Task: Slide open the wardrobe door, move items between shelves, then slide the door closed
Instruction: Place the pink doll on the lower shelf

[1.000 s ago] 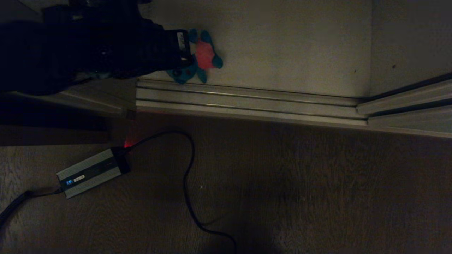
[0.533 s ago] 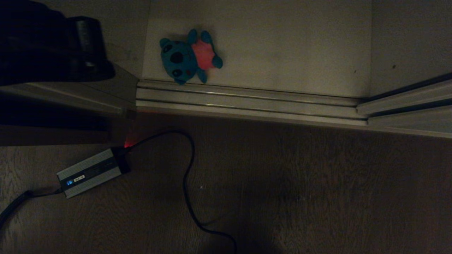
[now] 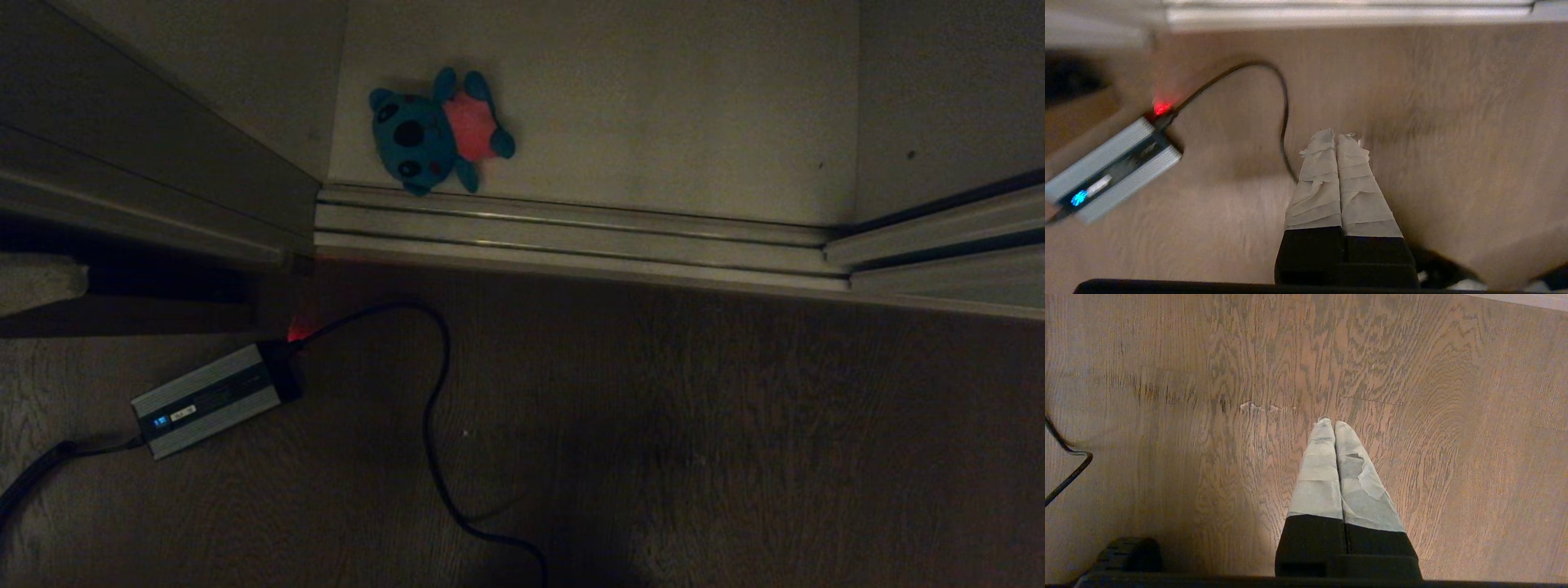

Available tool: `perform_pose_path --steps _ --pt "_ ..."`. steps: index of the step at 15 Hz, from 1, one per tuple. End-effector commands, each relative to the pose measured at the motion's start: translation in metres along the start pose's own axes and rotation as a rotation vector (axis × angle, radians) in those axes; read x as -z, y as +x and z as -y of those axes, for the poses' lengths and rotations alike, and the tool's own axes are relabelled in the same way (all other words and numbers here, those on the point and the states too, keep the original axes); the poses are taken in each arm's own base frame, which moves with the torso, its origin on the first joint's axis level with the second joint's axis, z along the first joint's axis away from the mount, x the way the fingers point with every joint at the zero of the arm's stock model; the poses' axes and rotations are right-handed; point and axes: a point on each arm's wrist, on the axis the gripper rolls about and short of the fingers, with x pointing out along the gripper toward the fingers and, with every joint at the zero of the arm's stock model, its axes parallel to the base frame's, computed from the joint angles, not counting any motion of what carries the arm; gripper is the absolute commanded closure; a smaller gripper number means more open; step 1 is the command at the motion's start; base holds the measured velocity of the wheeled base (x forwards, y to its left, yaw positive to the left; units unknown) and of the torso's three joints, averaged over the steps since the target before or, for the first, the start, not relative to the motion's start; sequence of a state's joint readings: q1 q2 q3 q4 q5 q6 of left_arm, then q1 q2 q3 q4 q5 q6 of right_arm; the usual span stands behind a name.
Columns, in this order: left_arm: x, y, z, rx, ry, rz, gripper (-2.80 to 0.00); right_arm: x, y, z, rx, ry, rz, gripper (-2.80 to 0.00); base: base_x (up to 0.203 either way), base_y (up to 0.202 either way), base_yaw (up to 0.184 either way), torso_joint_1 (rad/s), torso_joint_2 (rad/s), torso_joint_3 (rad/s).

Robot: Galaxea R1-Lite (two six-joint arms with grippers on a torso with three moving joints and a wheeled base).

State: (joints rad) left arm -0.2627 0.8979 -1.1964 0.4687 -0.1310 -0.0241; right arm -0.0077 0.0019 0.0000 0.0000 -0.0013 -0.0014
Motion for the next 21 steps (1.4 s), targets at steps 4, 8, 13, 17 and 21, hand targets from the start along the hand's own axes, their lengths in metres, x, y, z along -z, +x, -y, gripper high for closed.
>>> perform_pose_path --steps 4,8,13,17,21 --pt "0.019 -0.057 0.01 -0.203 0.045 0.097 0.0 0.001 0.0 0.0 0.0 0.0 -0.004 0.0 0.0 0.0 0.0 0.0 0.0 0.0" --pt "0.033 -0.087 0.024 -0.228 0.105 0.175 0.0 0.001 0.0 0.0 0.0 0.0 -0.004 0.0 0.0 0.0 0.0 0.0 0.0 0.0" --pt "0.066 -0.095 0.029 -0.238 0.176 0.156 0.0 0.001 0.0 0.0 0.0 0.0 -0.004 0.0 0.0 0.0 0.0 0.0 0.0 0.0" --pt "0.078 -0.088 0.023 -0.315 0.15 0.124 0.0 0.001 0.0 0.0 0.0 0.0 -0.004 0.0 0.0 0.0 0.0 0.001 0.0 0.055" --pt "0.077 -0.083 0.02 -0.325 0.184 0.224 0.0 0.001 0.0 0.0 0.0 0.0 -0.004 0.0 0.0 0.0 0.0 0.005 0.0 0.186"
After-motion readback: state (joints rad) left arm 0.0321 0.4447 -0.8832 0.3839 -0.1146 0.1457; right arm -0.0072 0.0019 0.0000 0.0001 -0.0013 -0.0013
